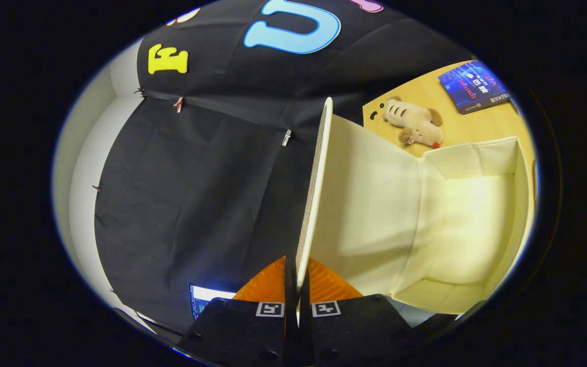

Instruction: Open the storage box then place both shoes into the box .Put the left shoe in first, then the right shoe, with the right side of both shoes facing outward in a uniform manner.

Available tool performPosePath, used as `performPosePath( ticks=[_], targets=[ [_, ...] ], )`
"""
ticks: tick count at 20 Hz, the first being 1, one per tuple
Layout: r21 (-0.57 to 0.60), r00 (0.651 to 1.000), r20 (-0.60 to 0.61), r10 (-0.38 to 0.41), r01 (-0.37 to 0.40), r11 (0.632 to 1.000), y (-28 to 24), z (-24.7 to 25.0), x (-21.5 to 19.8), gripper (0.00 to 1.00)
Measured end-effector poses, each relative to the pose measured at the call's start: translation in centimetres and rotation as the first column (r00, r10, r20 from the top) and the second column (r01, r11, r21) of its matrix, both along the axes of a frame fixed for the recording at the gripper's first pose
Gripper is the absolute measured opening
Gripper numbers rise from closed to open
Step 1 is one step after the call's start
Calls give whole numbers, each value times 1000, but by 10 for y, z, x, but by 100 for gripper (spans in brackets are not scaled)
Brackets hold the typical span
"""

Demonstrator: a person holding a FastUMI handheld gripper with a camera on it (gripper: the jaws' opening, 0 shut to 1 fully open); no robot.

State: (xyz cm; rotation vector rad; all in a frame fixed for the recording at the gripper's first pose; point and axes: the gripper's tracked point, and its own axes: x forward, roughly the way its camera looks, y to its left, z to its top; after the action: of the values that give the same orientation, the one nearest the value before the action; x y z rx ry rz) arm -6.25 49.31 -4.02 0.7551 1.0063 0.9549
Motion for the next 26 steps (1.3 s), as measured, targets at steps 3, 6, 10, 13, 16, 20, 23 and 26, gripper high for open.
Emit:
performPosePath(
  ticks=[3, 6, 10, 13, 16, 20, 23, 26],
  targets=[
    [-26, 1000, 0, 21, -21, 999, 39, -15, -1, 6],
    [-59, 999, -12, 41, -41, 997, 73, -36, -2, 6],
    [-118, 998, -11, 64, -65, 991, 101, -70, -3, 6],
    [-175, 997, -3, 71, -71, 982, 109, -92, -2, 8],
    [-239, 995, 42, 95, -83, 967, 99, -108, -2, 35],
    [-282, 983, 167, 78, -29, 959, 61, -99, 10, 97],
    [-305, 962, 271, 28, 58, 950, 16, -82, 24, 98],
    [-355, 922, 386, -11, 160, 921, -40, -72, 43, 98]
  ],
)
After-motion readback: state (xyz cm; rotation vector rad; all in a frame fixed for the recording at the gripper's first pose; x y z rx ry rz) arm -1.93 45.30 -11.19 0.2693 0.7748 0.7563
